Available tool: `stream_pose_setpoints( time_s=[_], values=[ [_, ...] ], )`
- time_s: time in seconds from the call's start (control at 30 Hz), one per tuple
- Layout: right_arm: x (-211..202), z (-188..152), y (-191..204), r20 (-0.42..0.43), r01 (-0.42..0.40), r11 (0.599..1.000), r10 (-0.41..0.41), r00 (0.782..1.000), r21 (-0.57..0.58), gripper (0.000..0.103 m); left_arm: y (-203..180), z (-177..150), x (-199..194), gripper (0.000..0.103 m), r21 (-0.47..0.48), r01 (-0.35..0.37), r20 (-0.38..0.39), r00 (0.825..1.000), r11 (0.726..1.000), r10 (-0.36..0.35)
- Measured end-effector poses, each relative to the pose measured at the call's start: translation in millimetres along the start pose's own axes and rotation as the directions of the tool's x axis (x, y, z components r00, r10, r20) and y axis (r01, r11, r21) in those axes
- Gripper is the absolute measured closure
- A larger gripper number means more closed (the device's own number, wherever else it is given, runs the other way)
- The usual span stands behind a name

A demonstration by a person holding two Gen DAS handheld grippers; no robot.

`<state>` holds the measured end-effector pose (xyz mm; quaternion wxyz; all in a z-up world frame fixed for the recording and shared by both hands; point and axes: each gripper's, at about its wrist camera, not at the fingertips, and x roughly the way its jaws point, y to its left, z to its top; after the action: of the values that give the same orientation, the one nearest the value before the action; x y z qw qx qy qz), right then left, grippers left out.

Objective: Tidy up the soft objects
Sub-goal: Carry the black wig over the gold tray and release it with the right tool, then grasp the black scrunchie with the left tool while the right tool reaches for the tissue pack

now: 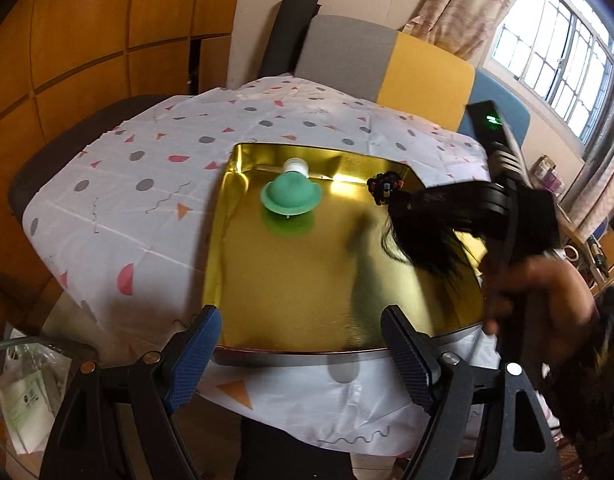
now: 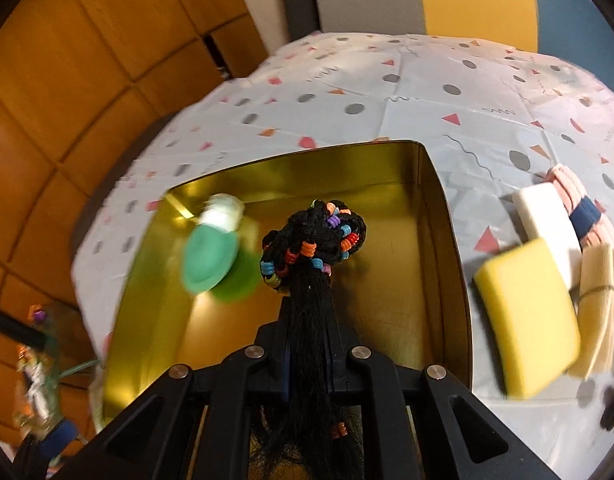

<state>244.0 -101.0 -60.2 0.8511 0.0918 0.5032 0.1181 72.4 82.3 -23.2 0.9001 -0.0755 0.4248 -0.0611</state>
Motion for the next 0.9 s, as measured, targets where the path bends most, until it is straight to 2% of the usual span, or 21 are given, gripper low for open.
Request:
stream_pose_setpoints(
  time_s=[0.07,0.17,0.2,0.27,0.57,0.9],
  values=[
    [15,9,-1,-0.022,0.026,1.0,-0.026,0.999,-0.003,0.083,1,-1,1,0.021,-0.001,-0.002,-0.005,1.0,1.0,0.002],
    [20,14,0,-0.021,0.046,0.999,-0.047,0.999,-0.006,0.08,1,-1,1,0.021,0.004,-0.008,-0.006,1.0,1.0,0.008],
    [19,14,0,-0.016,0.046,0.999,-0.046,0.999,-0.007,0.072,1,-2,0,0.021,0.007,-0.013,-0.004,1.0,1.0,0.013],
    [12,13,2,0.003,0.025,1.0,-0.025,1.0,-0.013,0.064,0,-1,1,0.021,0.009,-0.019,-0.001,1.0,1.0,0.019],
    [-37,-8,4,0.124,-0.002,0.998,0.009,0.992,-0.056,0.054,-7,-1,1,0.02,0.021,-0.023,-0.008,1.0,1.0,0.023],
    [-86,-38,-9,0.232,0.038,0.996,-0.017,0.973,-0.083,0.044,-23,-4,-7,0.02,0.06,-0.017,0.001,1.0,0.998,0.017]
  ],
)
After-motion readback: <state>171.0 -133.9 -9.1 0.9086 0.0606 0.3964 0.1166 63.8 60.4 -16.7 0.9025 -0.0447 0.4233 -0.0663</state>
